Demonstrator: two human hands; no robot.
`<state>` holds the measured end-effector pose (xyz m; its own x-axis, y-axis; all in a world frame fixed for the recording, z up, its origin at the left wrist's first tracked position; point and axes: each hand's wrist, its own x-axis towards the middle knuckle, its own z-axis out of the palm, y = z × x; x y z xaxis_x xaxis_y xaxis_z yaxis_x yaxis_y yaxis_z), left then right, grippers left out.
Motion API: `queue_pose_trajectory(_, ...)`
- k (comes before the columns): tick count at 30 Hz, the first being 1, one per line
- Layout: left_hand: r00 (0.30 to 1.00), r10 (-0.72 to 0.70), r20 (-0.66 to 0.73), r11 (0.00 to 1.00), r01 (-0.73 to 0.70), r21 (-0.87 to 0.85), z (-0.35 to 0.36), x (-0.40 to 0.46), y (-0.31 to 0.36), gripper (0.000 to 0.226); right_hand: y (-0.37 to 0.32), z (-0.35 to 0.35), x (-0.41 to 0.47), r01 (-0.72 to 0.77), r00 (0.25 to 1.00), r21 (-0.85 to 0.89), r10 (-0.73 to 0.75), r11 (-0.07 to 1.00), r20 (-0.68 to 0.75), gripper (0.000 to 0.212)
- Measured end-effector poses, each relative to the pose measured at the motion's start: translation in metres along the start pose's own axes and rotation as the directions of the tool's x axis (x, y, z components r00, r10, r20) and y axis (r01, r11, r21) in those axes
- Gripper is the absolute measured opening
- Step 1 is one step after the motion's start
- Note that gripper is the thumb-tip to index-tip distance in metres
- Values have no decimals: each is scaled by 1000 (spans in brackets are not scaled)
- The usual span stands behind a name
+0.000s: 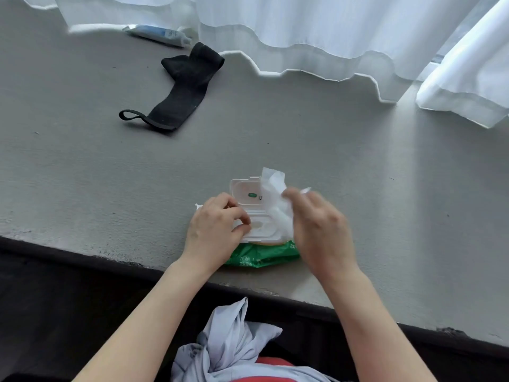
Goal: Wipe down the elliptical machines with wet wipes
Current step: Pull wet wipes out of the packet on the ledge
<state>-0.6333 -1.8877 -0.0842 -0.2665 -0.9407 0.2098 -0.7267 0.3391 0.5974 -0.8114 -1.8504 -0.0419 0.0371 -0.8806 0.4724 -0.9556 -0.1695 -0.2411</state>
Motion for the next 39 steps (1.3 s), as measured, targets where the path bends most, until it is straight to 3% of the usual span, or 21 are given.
queue_pose_trajectory(3, 992, -12, 122, 997, 2, 79, -1, 10, 7, 7, -1, 18, -10, 28, 986, -74, -16, 997, 168, 34)
queue_pose_trajectory(10, 977, 6, 215, 986, -41, 159, 7, 17, 10, 13, 10, 26, -15, -73, 972, 10, 69, 997, 225, 21)
queue_pose_trajectory(18, 991, 115, 75, 993, -115, -5, 6, 5, -1, 13, 8, 19, -13, -129, 941, 47, 108, 990, 320, 17)
queue_pose_trajectory(21, 994, 106, 22, 992, -105, -63, 4, 0, 3, 26, 1, 13, -13, -106, 951, 93, 74, 990, 300, 8)
queue_pose_trajectory(25, 998, 25, 53, 975, -13, -224, -2, 1, -1, 15, -5, 14, -14, -124, 940, 81, 91, 989, 327, 10)
queue_pose_trajectory(28, 989, 32, 148, 978, 0, -207, -10, 3, -12, 21, -2, 21, -15, -167, 934, 85, 130, 982, 334, 5)
queue_pose_trajectory(32, 993, 72, 91, 983, -55, -177, -10, 7, -16, 6, -3, 25, -13, -150, 949, 102, 114, 983, 293, 10)
queue_pose_trajectory(36, 996, 44, 73, 986, -32, -164, 0, 6, -11, 20, -15, 12, -6, -101, 986, 161, 77, 982, 150, 20)
queue_pose_trajectory(39, 997, 2, 83, 979, 15, -202, 1, 4, -8, 19, -26, 16, 2, -27, 984, 92, 10, 995, 176, 25)
